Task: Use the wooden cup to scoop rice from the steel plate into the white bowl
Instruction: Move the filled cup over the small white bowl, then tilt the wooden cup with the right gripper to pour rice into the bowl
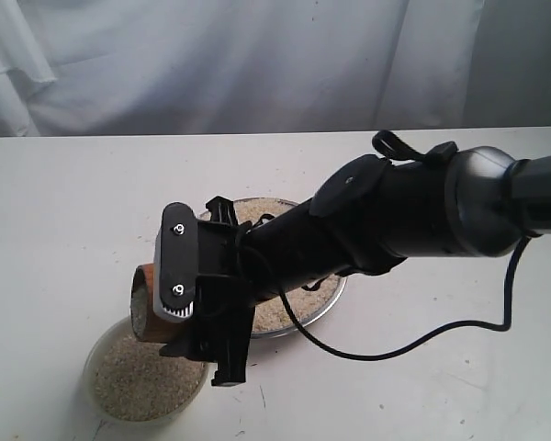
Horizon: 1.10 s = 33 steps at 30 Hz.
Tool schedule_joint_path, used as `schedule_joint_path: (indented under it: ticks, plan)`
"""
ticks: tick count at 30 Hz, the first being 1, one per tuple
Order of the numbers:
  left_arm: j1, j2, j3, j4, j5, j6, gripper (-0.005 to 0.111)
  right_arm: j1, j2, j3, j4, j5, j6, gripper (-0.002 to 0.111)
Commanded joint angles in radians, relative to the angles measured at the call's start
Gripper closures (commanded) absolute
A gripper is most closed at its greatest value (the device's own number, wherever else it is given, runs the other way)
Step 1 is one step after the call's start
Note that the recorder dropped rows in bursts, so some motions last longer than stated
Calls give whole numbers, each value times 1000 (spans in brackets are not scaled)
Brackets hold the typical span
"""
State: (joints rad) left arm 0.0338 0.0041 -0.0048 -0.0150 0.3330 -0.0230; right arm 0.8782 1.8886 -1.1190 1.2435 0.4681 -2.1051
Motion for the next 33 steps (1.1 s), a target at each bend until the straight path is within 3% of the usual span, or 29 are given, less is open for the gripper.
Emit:
schedule_joint_path:
  ticks: [1,33]
  plan:
    - [-3,-4,5,1,-14,-1,107,16,-16,6,-55,-2,21,108]
    - [-3,-4,5,1,-14,-1,107,41,-16,6,-247,-121,72,108]
